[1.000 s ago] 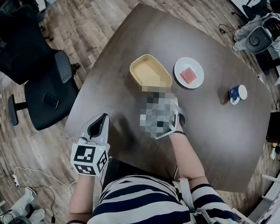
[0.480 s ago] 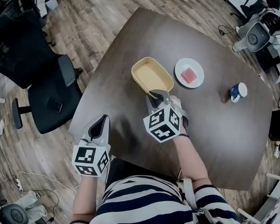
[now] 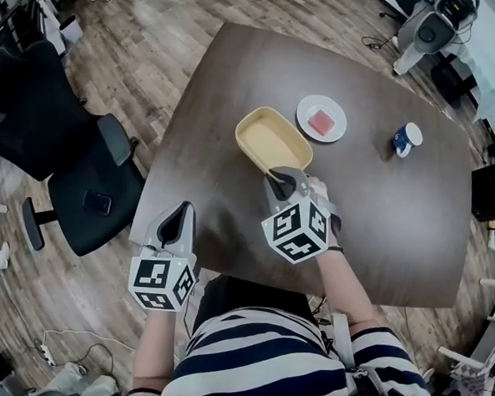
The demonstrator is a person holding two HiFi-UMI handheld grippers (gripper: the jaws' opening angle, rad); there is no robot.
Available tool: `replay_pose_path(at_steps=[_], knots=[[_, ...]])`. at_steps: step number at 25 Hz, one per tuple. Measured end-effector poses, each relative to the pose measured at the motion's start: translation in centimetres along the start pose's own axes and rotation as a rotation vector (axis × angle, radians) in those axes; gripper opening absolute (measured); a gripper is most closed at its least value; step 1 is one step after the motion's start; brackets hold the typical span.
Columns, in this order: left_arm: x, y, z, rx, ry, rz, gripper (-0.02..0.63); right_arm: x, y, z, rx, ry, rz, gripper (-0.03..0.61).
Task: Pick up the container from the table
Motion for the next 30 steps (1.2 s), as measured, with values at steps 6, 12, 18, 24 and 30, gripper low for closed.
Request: replay_pose_path(at_steps=[6, 12, 18, 24, 30], knots=[[0.7, 3.0, 1.3, 0.005, -0.005, -0.008, 0.0, 0.1, 2.6, 3.0, 0.018, -0.031, 0.004, 0.028], [0.7, 5.0, 2.3, 0.014, -0.002, -0.019, 0.0, 0.3, 5.4, 5.4, 0.032, -0.069, 0.005, 0.028], [1.3, 5.8, 2.1, 0.052, 0.0, -0.02, 0.0, 1.7, 7.7, 7.4, 0.051, -0.113, 0.023, 0.028], [2.5, 6.0, 1.0, 0.09, -0.016, 0.001, 0.0, 3.2, 9.5, 8.8, 0.076, -0.151, 0.044, 0.028], [2.7, 5.9, -0.3, 0.124, -0.028, 0.005, 0.0, 4.4, 11.3, 10.0, 0.096, -0.187, 0.051, 0.028]])
Point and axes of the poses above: the fingertips, and each gripper's own axes: y backward along the fingers, z to its left, x out of its underside, the point moved 6 cm from there along y, backward along the fingers, and after that the axes turned 5 degrees about -x, right-handed, at the moved point
